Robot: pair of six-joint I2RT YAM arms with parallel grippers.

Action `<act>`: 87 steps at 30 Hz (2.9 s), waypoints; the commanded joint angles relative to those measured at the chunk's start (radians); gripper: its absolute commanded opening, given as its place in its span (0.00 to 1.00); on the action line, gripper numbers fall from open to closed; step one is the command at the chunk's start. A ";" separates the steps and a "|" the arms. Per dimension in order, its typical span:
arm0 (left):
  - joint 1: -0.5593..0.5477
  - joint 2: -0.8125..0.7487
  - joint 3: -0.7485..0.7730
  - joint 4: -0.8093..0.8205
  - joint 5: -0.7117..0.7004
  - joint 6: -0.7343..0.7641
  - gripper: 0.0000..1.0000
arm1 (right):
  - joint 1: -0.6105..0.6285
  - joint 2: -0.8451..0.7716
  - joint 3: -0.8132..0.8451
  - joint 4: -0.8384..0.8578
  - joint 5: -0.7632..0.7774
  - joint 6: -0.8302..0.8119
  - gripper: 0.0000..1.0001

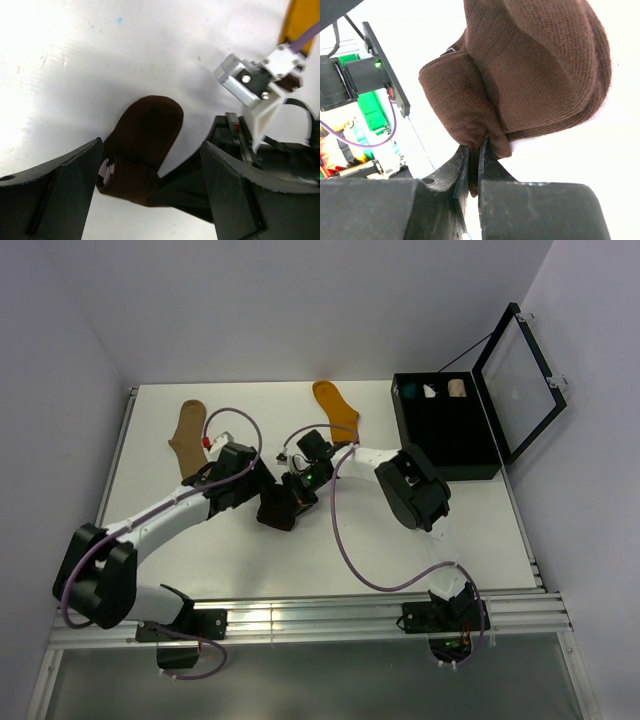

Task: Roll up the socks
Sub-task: Roll the sock at the center of the board.

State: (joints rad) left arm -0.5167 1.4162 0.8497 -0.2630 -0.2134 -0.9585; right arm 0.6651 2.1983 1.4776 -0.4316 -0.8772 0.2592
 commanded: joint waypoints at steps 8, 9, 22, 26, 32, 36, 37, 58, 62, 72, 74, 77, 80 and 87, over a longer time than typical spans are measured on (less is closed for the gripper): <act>-0.032 -0.221 -0.261 0.069 0.000 -0.362 0.81 | 0.018 0.020 -0.002 0.010 0.159 0.011 0.00; -0.034 -0.230 -0.273 0.082 -0.003 -0.379 0.79 | 0.021 0.020 -0.002 0.010 0.162 0.012 0.00; -0.052 -0.154 -0.365 0.177 -0.003 -0.482 0.59 | 0.024 0.003 -0.028 0.059 0.170 0.063 0.00; -0.052 -0.134 -0.377 0.163 -0.007 -0.500 0.50 | 0.022 -0.015 -0.046 0.085 0.170 0.077 0.00; -0.040 -0.117 -0.357 0.108 -0.053 -0.479 0.34 | 0.030 -0.070 -0.095 0.143 0.173 0.083 0.00; -0.006 -0.077 -0.334 0.093 -0.029 -0.433 0.29 | 0.034 -0.150 -0.154 0.214 0.201 0.071 0.06; 0.015 -0.065 -0.330 0.091 -0.008 -0.409 0.29 | 0.036 -0.191 -0.181 0.250 0.210 0.071 0.09; 0.052 0.171 -0.081 0.038 0.118 -0.011 0.30 | 0.034 -0.276 -0.217 0.539 0.517 0.077 0.35; 0.050 0.202 -0.057 0.036 0.146 0.039 0.31 | 0.034 -0.227 -0.230 0.582 0.563 0.112 0.34; 0.015 0.263 0.023 0.016 0.189 0.124 0.32 | -0.002 -0.281 -0.387 0.588 0.722 0.196 0.34; 0.001 0.279 0.038 0.021 0.204 0.133 0.32 | -0.005 -0.316 -0.408 0.574 0.771 0.196 0.34; -0.023 0.296 0.054 0.034 0.224 0.147 0.32 | -0.009 -0.359 -0.445 0.554 0.822 0.192 0.34; -0.036 0.311 0.071 0.025 0.229 0.161 0.33 | -0.009 -0.466 -0.494 0.560 0.850 0.173 0.34; -0.040 0.345 0.100 0.013 0.246 0.164 0.32 | 0.051 -0.693 -0.660 0.691 0.917 0.034 0.51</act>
State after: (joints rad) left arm -0.5426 1.7115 0.9489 -0.1646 0.0124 -0.8307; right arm 0.6765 1.6005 0.8543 0.1543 -0.0341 0.3851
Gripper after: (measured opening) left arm 0.327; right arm 0.486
